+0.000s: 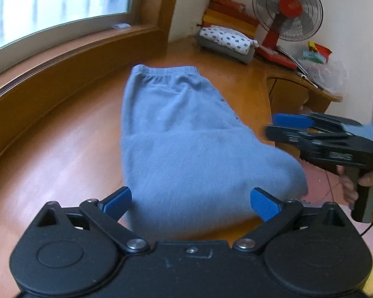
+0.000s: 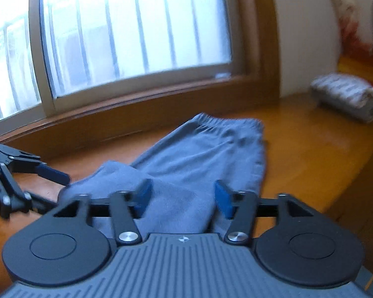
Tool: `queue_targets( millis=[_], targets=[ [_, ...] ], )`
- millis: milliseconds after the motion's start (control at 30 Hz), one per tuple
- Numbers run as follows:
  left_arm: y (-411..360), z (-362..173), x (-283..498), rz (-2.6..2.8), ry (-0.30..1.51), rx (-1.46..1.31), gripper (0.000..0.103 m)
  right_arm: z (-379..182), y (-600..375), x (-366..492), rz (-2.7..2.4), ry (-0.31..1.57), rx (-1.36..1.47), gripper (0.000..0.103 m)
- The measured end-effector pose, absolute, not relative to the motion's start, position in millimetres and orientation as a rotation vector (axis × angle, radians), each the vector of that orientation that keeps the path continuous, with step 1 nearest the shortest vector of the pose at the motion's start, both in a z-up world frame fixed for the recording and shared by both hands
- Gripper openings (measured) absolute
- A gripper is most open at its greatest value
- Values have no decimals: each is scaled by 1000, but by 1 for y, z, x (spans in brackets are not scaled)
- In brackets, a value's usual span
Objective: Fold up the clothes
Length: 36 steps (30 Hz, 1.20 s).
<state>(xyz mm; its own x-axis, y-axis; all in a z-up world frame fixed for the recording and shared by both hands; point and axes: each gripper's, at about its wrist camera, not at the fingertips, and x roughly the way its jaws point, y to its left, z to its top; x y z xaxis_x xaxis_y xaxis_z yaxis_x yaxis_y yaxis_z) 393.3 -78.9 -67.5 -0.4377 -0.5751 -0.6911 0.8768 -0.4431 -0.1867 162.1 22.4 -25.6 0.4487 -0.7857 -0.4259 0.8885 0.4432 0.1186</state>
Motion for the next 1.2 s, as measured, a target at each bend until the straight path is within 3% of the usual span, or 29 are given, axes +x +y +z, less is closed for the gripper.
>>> queue_targets(
  millis=[167, 467, 533, 600, 700, 767, 800, 900, 1033, 1200],
  targets=[
    [-59, -82, 414, -1944, 726, 703, 102, -47, 80, 147, -1122, 362, 293, 71],
    [-70, -106, 399, -1985, 639, 780, 100, -84, 90, 176, -1117, 488, 217, 71],
    [-75, -109, 397, -2006, 613, 786, 86, -85, 86, 182, -1119, 496, 203, 70],
    [-79, -111, 393, -2013, 572, 798, 79, -87, 81, 186, -1119, 506, 188, 70],
    [-85, -114, 390, -2037, 515, 825, 77, -89, 75, 192, -1124, 523, 169, 69],
    [-89, -115, 387, -2063, 474, 844, 76, -92, 70, 196, -1119, 534, 156, 61],
    [-91, -116, 385, -2076, 458, 849, 68, -93, 68, 198, -1115, 533, 156, 49],
    [-95, -115, 389, -2109, 496, 825, 56, -93, 65, 203, -1108, 531, 165, 32],
    [-78, -95, 403, -2130, 585, 751, 53, -71, 74, 198, -1071, 482, 210, 24],
    [-30, -50, 421, -2159, 689, 609, 53, -32, 102, 179, -973, 395, 264, 22]
  ],
)
